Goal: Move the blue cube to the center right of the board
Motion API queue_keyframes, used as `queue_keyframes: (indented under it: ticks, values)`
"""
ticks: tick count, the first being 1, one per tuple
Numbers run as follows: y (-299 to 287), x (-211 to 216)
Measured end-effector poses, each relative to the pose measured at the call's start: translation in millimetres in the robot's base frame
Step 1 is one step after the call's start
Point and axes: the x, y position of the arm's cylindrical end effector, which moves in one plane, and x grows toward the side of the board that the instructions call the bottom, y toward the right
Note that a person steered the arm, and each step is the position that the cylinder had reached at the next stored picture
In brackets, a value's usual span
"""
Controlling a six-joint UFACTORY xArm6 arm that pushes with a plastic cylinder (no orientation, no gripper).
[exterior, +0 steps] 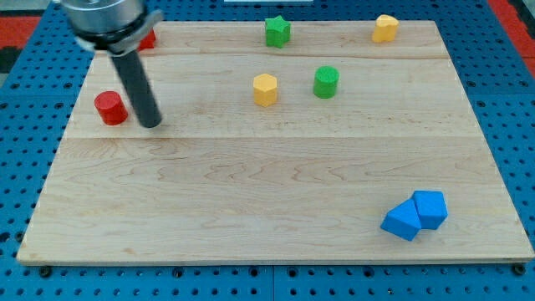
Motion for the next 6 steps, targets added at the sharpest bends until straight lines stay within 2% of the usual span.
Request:
queue_keyframes:
  ticks: [2, 6]
  values:
    - [-33.6, -6.7]
    - [-24.8, -9.9]
